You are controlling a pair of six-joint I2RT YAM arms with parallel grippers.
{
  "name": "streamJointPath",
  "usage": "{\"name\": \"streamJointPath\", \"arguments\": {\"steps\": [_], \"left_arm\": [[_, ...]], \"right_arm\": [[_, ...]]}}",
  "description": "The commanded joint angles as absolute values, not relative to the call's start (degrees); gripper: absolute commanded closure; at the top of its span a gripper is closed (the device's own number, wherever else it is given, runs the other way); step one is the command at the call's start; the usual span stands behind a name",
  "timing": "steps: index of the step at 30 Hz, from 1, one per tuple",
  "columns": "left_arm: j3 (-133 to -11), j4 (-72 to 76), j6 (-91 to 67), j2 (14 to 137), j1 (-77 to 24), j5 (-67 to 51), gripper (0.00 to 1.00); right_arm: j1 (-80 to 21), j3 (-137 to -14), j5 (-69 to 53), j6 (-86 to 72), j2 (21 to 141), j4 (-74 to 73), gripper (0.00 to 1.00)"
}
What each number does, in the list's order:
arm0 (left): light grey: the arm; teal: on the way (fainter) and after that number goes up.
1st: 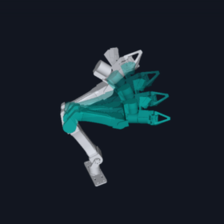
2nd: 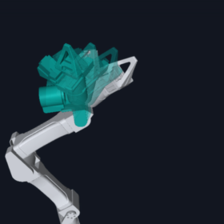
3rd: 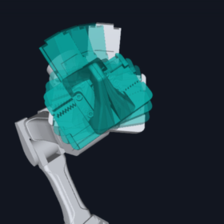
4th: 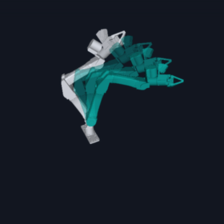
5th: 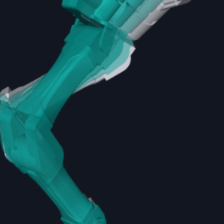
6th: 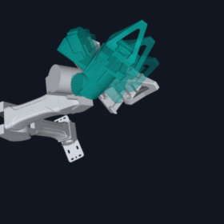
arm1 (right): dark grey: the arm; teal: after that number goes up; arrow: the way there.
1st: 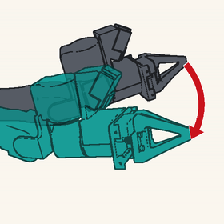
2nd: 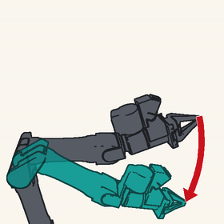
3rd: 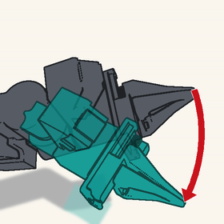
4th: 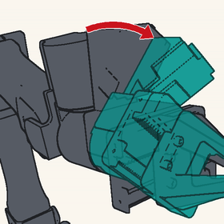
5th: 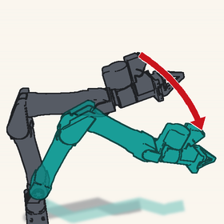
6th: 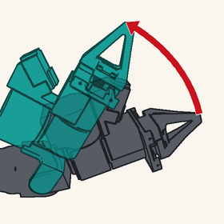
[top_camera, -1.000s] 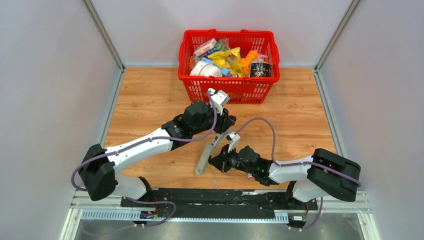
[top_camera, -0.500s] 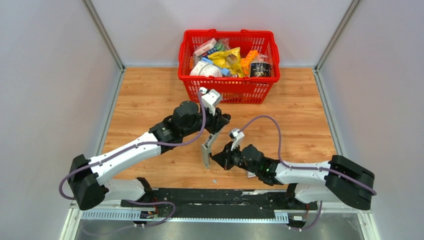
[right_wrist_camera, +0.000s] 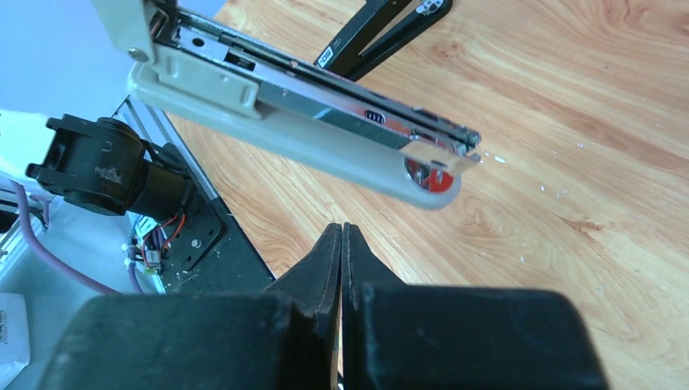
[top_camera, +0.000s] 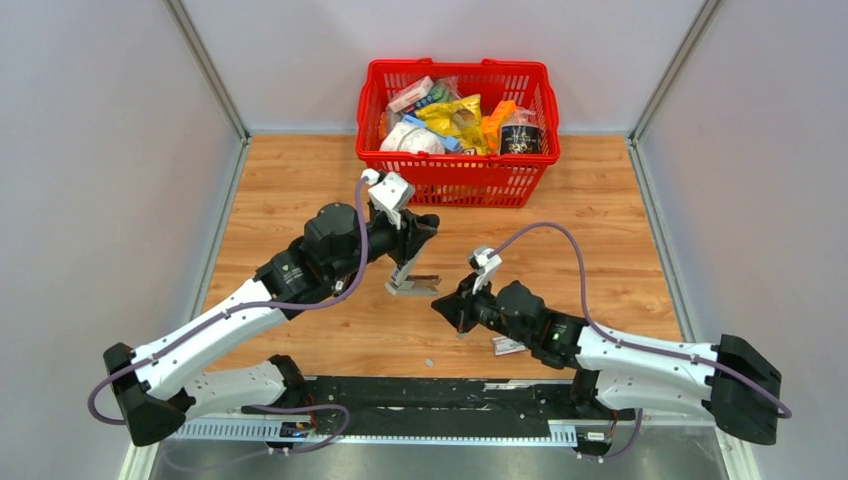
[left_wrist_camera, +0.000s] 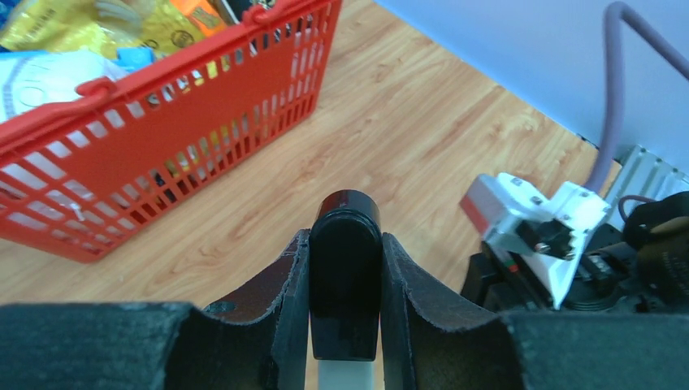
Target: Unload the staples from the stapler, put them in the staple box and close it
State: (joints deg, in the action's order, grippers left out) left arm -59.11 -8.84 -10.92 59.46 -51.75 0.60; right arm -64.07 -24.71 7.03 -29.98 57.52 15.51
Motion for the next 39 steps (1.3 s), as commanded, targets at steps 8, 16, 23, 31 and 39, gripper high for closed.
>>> {"name": "streamJointPath", "arguments": {"steps": [8, 16, 23, 31, 39], "left_arm": [[-64.77, -4.84, -8.35, 57.74, -51.94, 6.24, 1.0], [-65.92, -4.83, -9.05, 58.1, -51.94, 8.69, 1.0], [-63.81, -4.92, -11.51, 56.69, -52.03, 11.42, 1.0], [-61.96, -4.75, -12.66, 54.58, -51.94, 12.66, 1.0], [-61.35, -5.71, -13.8, 53.53, -52.03, 12.83, 1.0]], "right_arm": [[-66.18, -25.76, 4.22, -31.72, 56.33, 12.12, 1.0], [-70.31, -25.4, 7.55, -36.47, 65.47, 20.38, 1.0], [-71.02, -27.07, 14.32, -41.65, 73.47, 25.39, 1.0], [-71.02, -29.79, 18.98, -42.72, 77.78, 28.65, 1.0], [-70.93, -33.13, 25.83, -44.73, 80.94, 27.34, 1.0]]}}
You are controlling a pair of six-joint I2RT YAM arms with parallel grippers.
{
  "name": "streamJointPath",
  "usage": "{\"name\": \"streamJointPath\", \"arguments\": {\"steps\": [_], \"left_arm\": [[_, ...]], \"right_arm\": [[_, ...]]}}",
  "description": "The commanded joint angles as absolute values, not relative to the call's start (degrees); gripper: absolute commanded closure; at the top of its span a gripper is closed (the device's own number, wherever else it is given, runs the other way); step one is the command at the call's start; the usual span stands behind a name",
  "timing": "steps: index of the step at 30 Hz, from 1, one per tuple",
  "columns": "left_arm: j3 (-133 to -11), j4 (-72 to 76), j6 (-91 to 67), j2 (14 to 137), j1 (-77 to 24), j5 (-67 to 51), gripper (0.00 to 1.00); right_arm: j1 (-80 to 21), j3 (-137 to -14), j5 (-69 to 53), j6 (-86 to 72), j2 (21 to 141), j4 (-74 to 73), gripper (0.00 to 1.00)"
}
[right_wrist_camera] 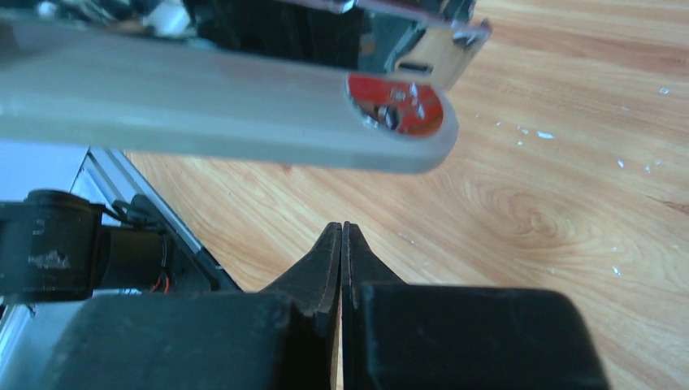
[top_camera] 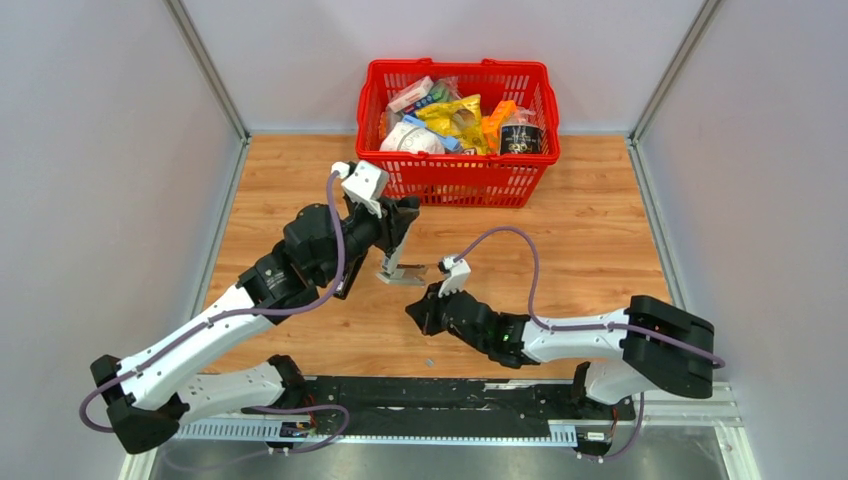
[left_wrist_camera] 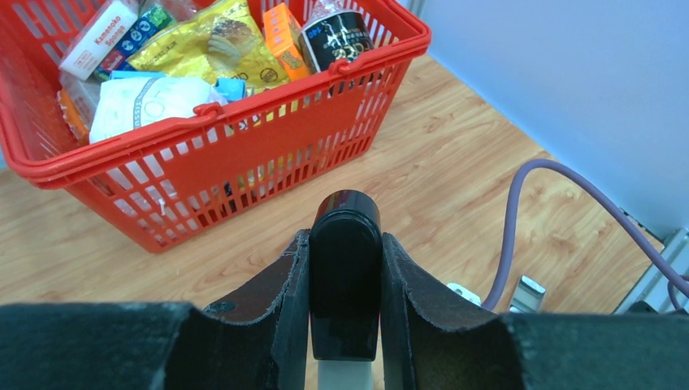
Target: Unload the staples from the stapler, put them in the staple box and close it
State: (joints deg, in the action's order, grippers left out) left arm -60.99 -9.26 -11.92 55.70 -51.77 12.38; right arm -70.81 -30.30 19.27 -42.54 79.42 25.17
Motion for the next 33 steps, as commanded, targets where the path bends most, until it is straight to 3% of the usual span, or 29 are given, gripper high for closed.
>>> {"name": "streamJointPath", "arguments": {"steps": [1, 19, 33], "left_arm": [[-61.52, -5.97, -13.8, 53.53, -52.03, 12.83, 1.0], [-60.64, -9.58, -16.17, 50.01, -51.94, 11.78, 1.0], [-58.1, -11.87, -18.1, 47.46, -52.03, 10.9, 1.0]], "right_arm": [[-70.93, -33.66, 26.8, -45.26, 81.47, 26.72, 1.0], [-69.44, -37.44, 38.32, -39.47, 77.44, 21.71, 1.0], [-68.64, -44.03, 34.46, -25.23, 71.99, 19.78, 1.0]]}}
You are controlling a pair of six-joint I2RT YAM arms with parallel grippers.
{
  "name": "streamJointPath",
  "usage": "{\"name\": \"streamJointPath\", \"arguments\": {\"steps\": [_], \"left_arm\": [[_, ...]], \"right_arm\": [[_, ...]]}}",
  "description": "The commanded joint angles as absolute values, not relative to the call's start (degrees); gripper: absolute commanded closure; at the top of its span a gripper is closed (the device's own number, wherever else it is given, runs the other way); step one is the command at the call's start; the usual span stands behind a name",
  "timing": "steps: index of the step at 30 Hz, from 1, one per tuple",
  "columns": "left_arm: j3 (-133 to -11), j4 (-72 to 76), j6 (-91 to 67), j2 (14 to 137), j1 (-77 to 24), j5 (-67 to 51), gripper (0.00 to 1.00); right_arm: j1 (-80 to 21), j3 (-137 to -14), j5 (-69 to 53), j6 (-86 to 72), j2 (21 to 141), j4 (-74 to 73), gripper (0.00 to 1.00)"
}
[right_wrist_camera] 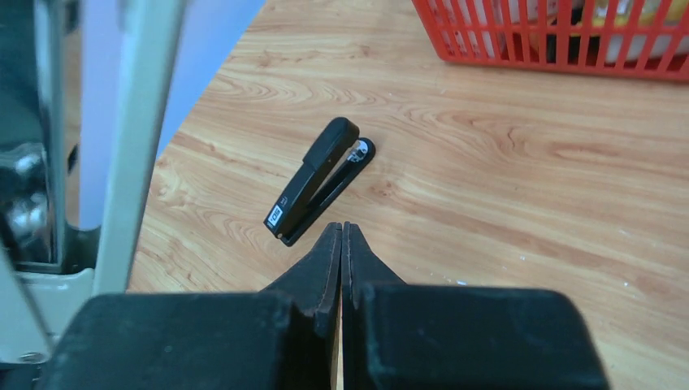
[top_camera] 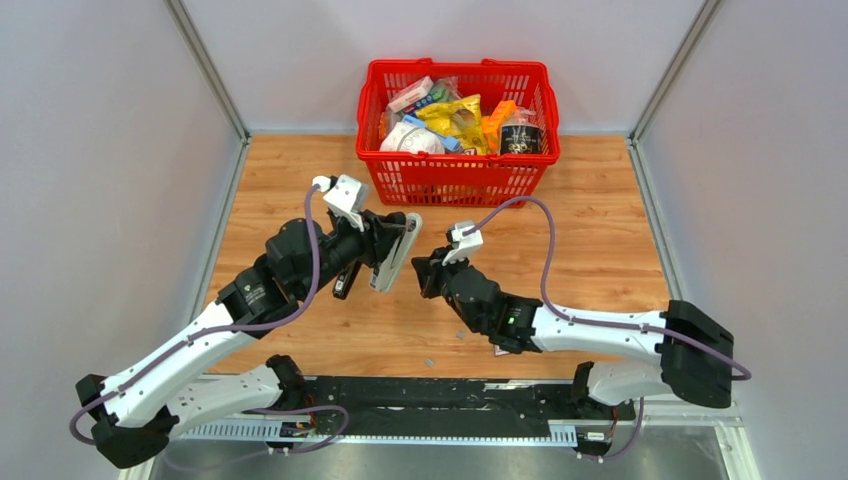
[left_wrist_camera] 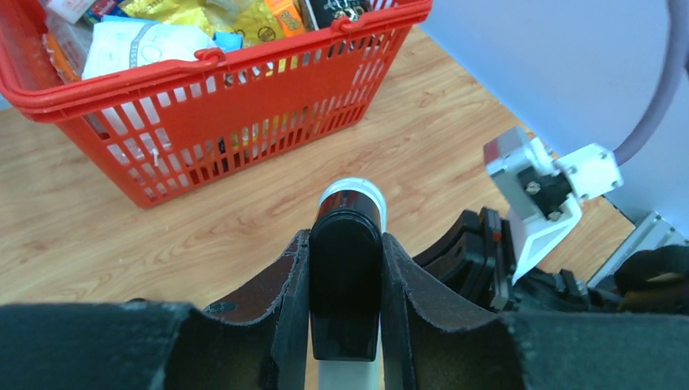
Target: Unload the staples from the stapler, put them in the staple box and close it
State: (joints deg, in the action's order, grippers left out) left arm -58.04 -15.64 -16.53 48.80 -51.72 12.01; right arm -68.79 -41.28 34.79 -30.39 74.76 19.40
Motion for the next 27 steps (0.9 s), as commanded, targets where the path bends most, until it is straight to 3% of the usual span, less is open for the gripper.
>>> {"name": "streamJointPath", "arguments": {"steps": [1, 22, 27], "left_arm": [[-58.18, -11.95, -18.19, 47.37, -51.94, 10.81, 1.0], [-58.97, -15.9, -18.81, 47.72, -51.94, 4.05, 1.0], [-58.98, -19.94, -18.46, 48.87, -52.03, 7.02, 1.0]], "right_arm": [[-68.64, -44.12, 34.28, -24.79, 71.46, 19.6, 1.0], [-67.68, -43.33, 36.74, -15.04, 56.95, 3.35, 1.0], [-67.59, -44.56, 36.04, -13.71, 56.34, -2.09, 1.0]]}}
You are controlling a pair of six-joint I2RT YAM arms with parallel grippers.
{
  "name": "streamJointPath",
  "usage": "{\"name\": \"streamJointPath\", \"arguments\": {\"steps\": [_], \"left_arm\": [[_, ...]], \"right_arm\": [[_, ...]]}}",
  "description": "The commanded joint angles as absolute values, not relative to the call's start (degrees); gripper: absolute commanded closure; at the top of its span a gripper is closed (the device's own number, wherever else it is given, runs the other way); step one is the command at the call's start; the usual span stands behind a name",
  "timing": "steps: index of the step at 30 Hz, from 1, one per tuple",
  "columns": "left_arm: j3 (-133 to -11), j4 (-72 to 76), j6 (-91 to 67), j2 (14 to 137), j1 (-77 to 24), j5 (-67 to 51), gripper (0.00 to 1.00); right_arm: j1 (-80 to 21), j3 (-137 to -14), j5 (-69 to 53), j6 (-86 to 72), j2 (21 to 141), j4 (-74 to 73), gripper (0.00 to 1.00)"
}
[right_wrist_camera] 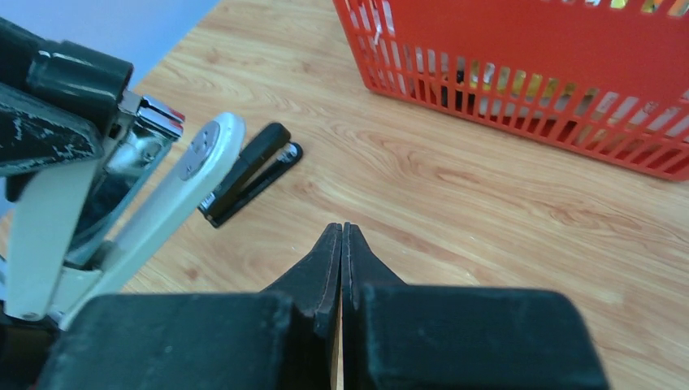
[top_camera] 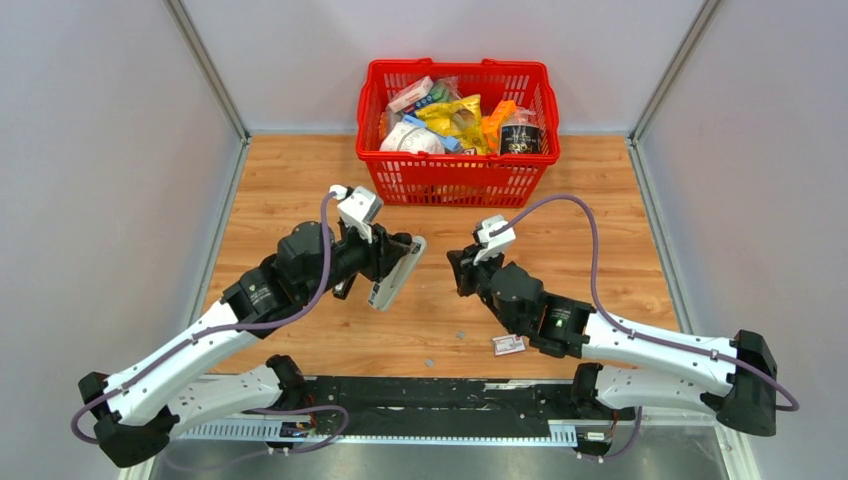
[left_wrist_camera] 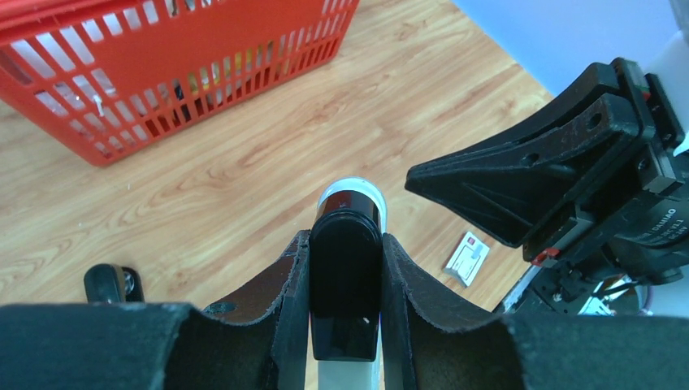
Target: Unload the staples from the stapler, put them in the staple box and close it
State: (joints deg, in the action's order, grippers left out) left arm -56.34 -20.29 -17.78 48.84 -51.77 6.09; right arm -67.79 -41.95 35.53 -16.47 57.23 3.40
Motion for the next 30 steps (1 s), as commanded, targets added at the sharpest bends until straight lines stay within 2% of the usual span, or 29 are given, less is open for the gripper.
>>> {"name": "streamJointPath", "arguments": {"steps": [1, 13, 23, 30], "left_arm": [[-58.8, -20.04, -18.46, 49.22, -51.94, 7.55, 1.0], [-54.67, -18.9, -17.23, 55.89, -51.94, 13.88, 1.0], [-56.34, -18.46, -12.57, 69.5, -51.86, 24.51, 1.0], [-54.93, -16.0, -13.18, 76.11, -48.79, 24.26, 1.0]], "right_arm": [[-67.59, -44.3, 35.69, -13.8, 56.08, -2.54, 1.0], [-67.59, -40.97, 34.01, -17.66, 53.62, -7.56, 1.0], [-67.5, -35.69, 34.63, -19.16, 48.87, -8.7, 1.0], [-67.5, -35.68, 29.89, -19.86, 49.83, -7.03, 1.0]]}}
